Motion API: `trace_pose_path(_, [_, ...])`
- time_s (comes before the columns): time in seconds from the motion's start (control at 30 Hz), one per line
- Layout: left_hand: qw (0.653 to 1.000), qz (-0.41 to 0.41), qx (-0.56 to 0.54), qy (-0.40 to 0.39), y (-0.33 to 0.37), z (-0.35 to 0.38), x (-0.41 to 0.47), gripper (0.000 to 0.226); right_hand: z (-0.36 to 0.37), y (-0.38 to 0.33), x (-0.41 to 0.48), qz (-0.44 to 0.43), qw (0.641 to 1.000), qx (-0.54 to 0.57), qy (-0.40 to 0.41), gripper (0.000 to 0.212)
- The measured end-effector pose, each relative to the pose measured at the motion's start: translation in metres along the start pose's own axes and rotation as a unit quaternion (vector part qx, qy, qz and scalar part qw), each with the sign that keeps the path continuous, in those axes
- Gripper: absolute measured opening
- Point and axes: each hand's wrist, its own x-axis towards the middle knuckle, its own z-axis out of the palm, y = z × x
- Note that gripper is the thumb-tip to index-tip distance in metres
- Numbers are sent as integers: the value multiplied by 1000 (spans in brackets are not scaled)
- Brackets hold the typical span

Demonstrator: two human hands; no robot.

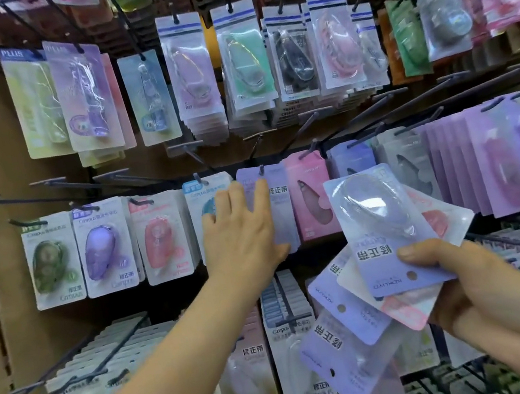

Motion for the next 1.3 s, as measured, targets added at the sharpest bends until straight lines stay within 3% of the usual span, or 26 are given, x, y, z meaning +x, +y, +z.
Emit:
trace_pose_path(0.23, [998, 17, 57, 12, -4, 7, 1, 104, -8, 7, 2, 24, 999, 7, 34, 71])
trace_pose_path(0.4, [996, 62, 68, -9, -3, 14, 2, 103, -6, 4, 0, 20, 999, 20, 23, 45])
trace_pose_path(0.53, [991, 96, 96, 18, 1, 20, 10, 91, -1, 1, -5, 20, 999, 3, 36, 24])
trace_pose_path(0.7, [992, 90, 88, -13, 5, 24, 16, 82, -1, -1, -11, 19, 998, -13, 59, 37])
trace_pose_path(0.83, [995, 82, 52, -35, 9, 13, 12, 75, -2, -5, -16, 6, 997, -21, 71, 37])
trace_pose_path(0.9, [994, 74, -73, 11, 11, 5, -1, 60, -3, -5, -17, 0, 997, -15, 71, 35])
trace_pose_path(1.0, [928, 5, -369, 44, 18, -18, -40, 32, -5, -6, -19, -11, 998, 25, 62, 26])
trace_pose_path(1.1, [816, -49, -568, -89, 26, -35, -89, 23, -8, -7, -20, -18, 994, 93, 53, 18])
trace_pose_path(1.2, [717, -85, -659, -211, 28, -35, -113, 40, -12, -2, -19, -26, 988, 141, 50, 18])
trace_pose_path(1.27, [692, -130, -681, -203, 24, -32, -117, 41, -13, 3, -18, -29, 986, 156, 46, 48])
trace_pose_path(1.3, [693, -151, -682, -180, 20, -31, -118, 40, -16, 5, -18, -33, 985, 160, 55, 48])
